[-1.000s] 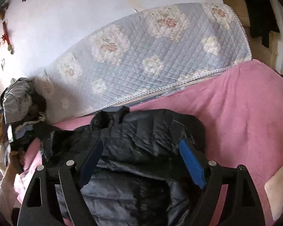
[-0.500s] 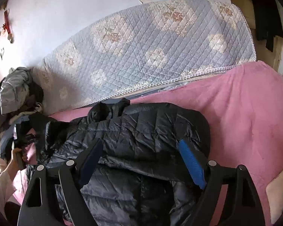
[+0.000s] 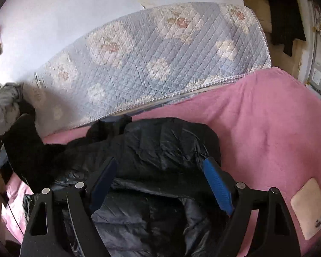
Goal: Fold large clothes
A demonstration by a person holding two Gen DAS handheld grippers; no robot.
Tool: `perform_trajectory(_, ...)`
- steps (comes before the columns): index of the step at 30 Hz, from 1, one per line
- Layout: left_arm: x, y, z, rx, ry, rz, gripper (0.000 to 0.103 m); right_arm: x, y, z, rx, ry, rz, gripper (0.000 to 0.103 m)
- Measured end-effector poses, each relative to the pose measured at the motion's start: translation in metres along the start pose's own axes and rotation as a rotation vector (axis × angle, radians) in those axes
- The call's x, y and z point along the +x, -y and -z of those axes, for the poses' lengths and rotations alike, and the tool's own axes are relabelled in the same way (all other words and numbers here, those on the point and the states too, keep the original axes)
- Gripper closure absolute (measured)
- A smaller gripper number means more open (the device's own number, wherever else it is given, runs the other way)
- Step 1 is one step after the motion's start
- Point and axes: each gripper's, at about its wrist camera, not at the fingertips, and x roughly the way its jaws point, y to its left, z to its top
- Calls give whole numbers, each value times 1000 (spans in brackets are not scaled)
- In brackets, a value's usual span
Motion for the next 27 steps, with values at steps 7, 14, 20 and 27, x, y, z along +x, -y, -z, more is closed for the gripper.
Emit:
perform_trajectory(7, 60, 71, 49, 164, -180, -38, 97, 3, 11, 1, 81, -84, -72, 18)
perform_trajectory(14, 2, 76, 34, 222, -41, -132, 10, -13, -10, 9, -42, -58, -61, 19)
perform_trajectory(20, 4, 17, 10, 50, -91, -292, 10, 3, -12, 13, -23, -124, -76, 19)
perform_trajectory(27, 43, -90, 39, -243, -371, -483, 15, 5, -7, 22, -49, -146, -41, 19)
